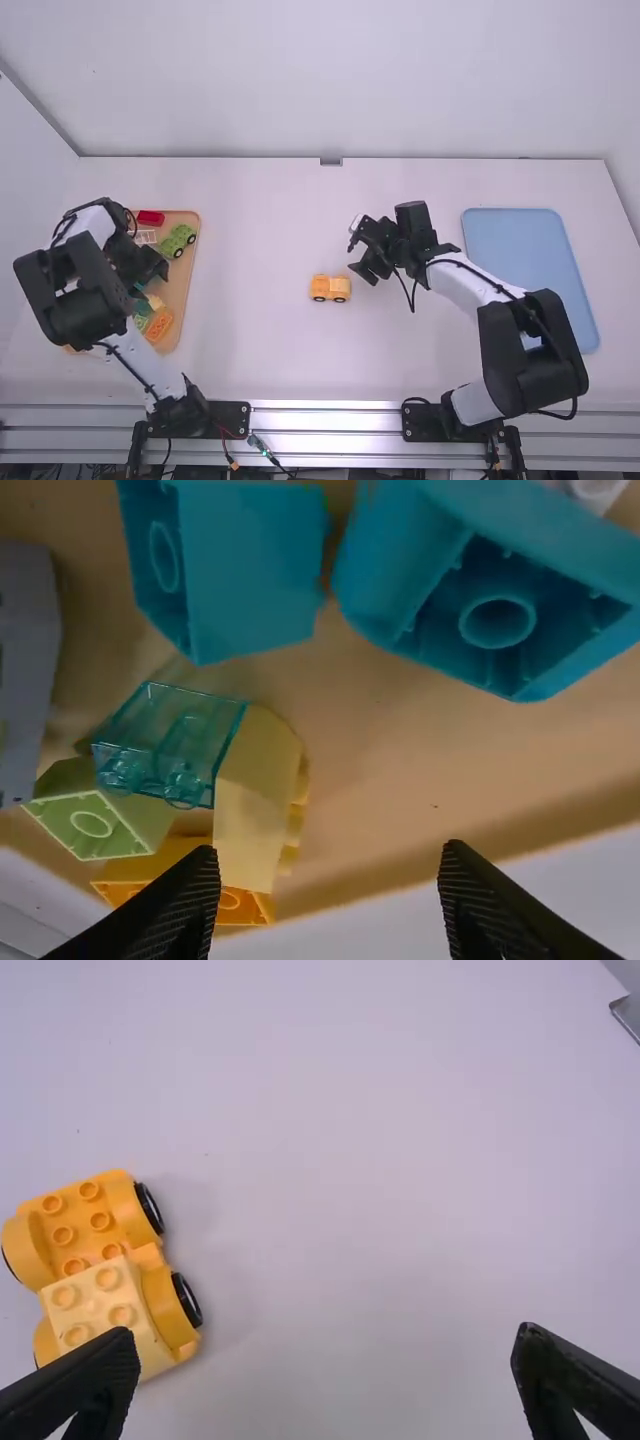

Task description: Assemble lego blocks to make yellow taxi

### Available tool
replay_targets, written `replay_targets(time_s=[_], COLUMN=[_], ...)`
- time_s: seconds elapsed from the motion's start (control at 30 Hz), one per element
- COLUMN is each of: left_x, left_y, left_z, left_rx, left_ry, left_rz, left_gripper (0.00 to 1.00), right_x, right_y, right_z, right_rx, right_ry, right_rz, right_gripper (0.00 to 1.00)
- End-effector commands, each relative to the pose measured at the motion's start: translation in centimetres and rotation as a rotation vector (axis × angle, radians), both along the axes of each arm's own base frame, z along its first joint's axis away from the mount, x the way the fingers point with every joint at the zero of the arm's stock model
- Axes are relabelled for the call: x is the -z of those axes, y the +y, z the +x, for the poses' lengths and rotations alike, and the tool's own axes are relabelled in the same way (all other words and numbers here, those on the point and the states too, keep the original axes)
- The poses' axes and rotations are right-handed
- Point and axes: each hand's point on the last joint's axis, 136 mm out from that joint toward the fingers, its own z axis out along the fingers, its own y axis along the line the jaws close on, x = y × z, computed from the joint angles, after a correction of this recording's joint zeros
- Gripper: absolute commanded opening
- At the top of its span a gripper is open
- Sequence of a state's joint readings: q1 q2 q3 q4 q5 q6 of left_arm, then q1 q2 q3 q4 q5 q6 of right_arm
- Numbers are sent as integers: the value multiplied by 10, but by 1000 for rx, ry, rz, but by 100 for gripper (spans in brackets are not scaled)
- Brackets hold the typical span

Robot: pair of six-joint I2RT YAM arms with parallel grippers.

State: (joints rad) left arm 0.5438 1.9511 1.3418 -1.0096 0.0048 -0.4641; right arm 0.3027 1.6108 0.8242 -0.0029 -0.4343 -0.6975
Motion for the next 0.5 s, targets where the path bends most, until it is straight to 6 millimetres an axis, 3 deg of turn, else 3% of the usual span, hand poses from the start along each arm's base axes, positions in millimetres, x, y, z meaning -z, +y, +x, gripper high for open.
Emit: replay_targets(time_s=[0.0,0.13,0.47], left_x=[-19,-23,-3], left_y=[1,0,-3], left_z=[-1,-3,-19], left_rx=[-5,1,-2], left_ry=[-31,-76,-92], left_rz=[49,75,111], left_gripper=[61,63,73], right_x=[-1,-1,-1], right_y=[0,-1,-1], right_z=[-2,-2,-1], right_rx=[3,5,11], right_ry=[3,5,7], right_rz=[4,4,8], right_gripper=[99,99,99])
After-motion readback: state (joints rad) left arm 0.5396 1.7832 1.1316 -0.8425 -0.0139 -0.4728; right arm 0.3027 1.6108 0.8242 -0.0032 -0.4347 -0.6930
